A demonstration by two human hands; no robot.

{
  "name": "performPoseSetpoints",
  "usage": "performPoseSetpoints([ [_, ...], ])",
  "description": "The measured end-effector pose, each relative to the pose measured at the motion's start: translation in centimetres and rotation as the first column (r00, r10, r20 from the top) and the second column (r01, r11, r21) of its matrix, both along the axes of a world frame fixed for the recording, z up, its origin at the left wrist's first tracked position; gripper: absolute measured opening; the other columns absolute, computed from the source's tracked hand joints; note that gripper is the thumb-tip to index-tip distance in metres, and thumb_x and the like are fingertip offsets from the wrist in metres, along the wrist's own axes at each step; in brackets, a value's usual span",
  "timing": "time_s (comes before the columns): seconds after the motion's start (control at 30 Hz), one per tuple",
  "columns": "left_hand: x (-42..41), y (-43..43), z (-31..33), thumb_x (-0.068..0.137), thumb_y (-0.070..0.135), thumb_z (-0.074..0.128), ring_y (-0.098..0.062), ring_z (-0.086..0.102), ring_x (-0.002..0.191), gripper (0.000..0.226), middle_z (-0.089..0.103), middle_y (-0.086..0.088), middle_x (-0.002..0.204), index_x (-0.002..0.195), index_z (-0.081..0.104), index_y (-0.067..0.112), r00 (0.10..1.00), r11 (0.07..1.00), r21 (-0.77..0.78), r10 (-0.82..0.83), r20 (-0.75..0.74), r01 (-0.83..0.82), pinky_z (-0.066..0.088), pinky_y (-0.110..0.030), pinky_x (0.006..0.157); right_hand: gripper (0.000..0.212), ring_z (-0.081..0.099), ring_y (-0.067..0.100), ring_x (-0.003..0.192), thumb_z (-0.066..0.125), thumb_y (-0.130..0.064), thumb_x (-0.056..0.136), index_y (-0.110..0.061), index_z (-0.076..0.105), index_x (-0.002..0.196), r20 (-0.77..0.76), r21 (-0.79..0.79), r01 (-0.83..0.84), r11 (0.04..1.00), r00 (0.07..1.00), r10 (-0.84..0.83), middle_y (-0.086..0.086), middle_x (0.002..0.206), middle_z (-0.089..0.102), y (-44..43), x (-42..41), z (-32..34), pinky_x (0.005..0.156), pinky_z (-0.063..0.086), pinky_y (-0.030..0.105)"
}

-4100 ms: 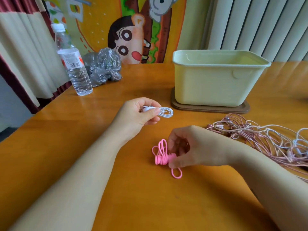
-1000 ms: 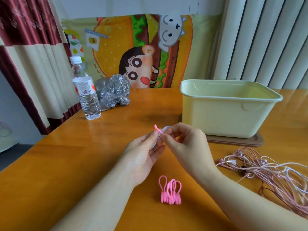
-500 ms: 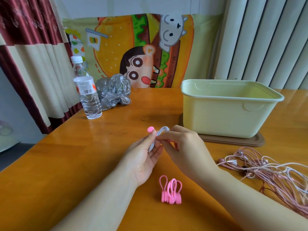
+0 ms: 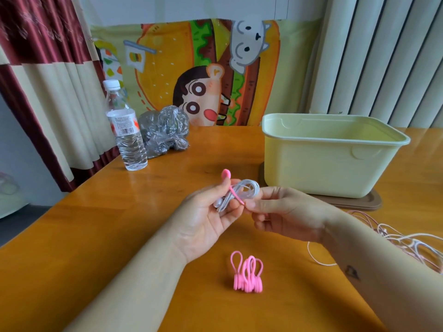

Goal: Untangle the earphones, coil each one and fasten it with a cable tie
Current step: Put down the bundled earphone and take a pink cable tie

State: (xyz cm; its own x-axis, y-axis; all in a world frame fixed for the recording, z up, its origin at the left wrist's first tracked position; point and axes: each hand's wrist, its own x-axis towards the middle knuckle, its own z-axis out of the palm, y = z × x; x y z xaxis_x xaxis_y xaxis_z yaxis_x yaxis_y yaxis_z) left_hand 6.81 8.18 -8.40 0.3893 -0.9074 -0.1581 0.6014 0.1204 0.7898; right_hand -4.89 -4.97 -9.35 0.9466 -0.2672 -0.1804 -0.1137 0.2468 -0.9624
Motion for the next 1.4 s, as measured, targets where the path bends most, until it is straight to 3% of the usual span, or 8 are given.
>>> performPoseSetpoints([
  [0.1, -0.6, -0.1, -0.2, 0.072, 0.019, 0.065, -0.008, 0.054, 0.053, 0.013, 0.068, -0.006, 0.071, 0.069, 0.074, 0.011, 0.988, 0.999, 0.011, -0.045, 0.149, 0.043, 0.051, -0.018, 0.056, 0.031, 0.049, 0.007, 0.059, 0.075, -0.012, 0.068, 0.0, 0.065, 0.095, -0.053, -0.105, -0.027, 0.994, 0.998, 0.022, 0.004, 0.071, 0.056, -0.7, -0.4, 0.4, 0.059, 0.046, 0.018],
  [0.47, -1.0, -0.3, -1.3, 0.076, 0.021, 0.066, -0.005, 0.057, 0.057, 0.015, 0.065, 0.002, 0.062, 0.083, 0.069, 0.008, 0.879, 0.99, 0.136, -0.104, 0.466, 0.045, 0.05, -0.019, 0.061, 0.004, 0.064, 0.02, 0.077, 0.07, -0.012, 0.081, -0.01, 0.071, 0.084, -0.01, -0.603, 0.093, 0.792, 0.992, -0.124, 0.016, 0.083, 0.071, -0.8, -0.7, 2.3, 0.081, 0.053, 0.037],
  [0.6, -1.2, -0.2, -1.3, 0.088, 0.019, 0.064, -0.005, 0.061, 0.061, 0.011, 0.064, 0.006, 0.065, 0.079, 0.064, 0.012, 0.718, 0.975, 0.219, -0.133, 0.684, -0.028, 0.047, -0.015, 0.061, 0.009, 0.063, 0.017, 0.073, 0.076, -0.009, 0.076, -0.016, 0.07, 0.078, -0.023, -0.629, 0.135, 0.765, 0.981, -0.193, 0.006, 0.075, 0.071, -0.5, -0.8, 2.8, 0.079, 0.052, 0.035],
  [0.73, -1.3, -0.5, -1.4, 0.086, 0.011, 0.064, -0.009, 0.06, 0.056, 0.011, 0.062, 0.002, 0.062, 0.078, 0.058, 0.01, 0.782, 0.971, 0.228, -0.086, 0.617, -0.073, 0.047, -0.019, 0.058, 0.011, 0.051, 0.003, 0.054, 0.079, -0.018, 0.073, -0.02, 0.069, 0.076, 0.057, -0.854, 0.207, 0.478, 0.949, -0.31, -0.007, 0.065, 0.063, 1.3, -0.3, 3.4, 0.055, 0.043, 0.016],
  [0.83, -1.2, -1.0, -1.4, 0.085, 0.002, 0.059, -0.011, 0.054, 0.05, 0.014, 0.056, -0.002, 0.057, 0.072, 0.058, 0.008, 0.976, 0.979, 0.184, 0.05, 0.21, -0.089, 0.048, -0.023, 0.058, 0.01, 0.059, 0.005, 0.065, 0.075, -0.019, 0.075, -0.024, 0.069, 0.081, 0.18, -0.936, 0.268, 0.228, 0.921, -0.345, -0.011, 0.072, 0.065, 3.2, 0.0, 3.5, 0.062, 0.049, 0.021],
  [1.07, -0.7, -0.8, -1.5, 0.055, 0.003, 0.066, -0.014, 0.059, 0.067, 0.03, 0.06, -0.007, 0.067, 0.084, 0.057, 0.005, 0.986, 0.99, 0.087, 0.122, -0.113, -0.112, 0.06, -0.028, 0.063, 0.015, 0.052, 0.018, 0.053, 0.077, -0.018, 0.066, -0.022, 0.065, 0.073, 0.431, -0.851, 0.355, -0.386, 0.893, -0.129, -0.008, 0.055, 0.059, 5.2, 0.8, 1.2, 0.048, 0.038, 0.024],
  [1.23, -1.1, -0.8, -1.6, 0.064, 0.002, 0.064, -0.017, 0.066, 0.07, 0.019, 0.067, -0.011, 0.076, 0.083, 0.062, 0.001, 0.976, 0.996, 0.034, 0.09, -0.2, -0.084, 0.057, -0.025, 0.065, 0.013, 0.05, 0.019, 0.061, 0.075, -0.012, 0.069, -0.017, 0.066, 0.076, 0.508, -0.814, 0.442, -0.376, 0.856, -0.093, -0.007, 0.057, 0.06, 4.6, 0.9, 0.6, 0.049, 0.037, 0.024],
  [1.4, -1.3, -0.7, -1.4, 0.067, 0.008, 0.063, -0.012, 0.067, 0.06, 0.018, 0.068, -0.008, 0.068, 0.082, 0.067, -0.001, 0.966, 0.989, 0.002, 0.146, -0.215, -0.149, 0.056, -0.019, 0.059, 0.005, 0.057, 0.013, 0.066, 0.066, -0.019, 0.079, -0.019, 0.069, 0.083, 0.51, -0.858, 0.496, -0.136, 0.854, -0.101, -0.006, 0.068, 0.065, 4.3, 1.1, 0.2, 0.051, 0.049, 0.028],
])
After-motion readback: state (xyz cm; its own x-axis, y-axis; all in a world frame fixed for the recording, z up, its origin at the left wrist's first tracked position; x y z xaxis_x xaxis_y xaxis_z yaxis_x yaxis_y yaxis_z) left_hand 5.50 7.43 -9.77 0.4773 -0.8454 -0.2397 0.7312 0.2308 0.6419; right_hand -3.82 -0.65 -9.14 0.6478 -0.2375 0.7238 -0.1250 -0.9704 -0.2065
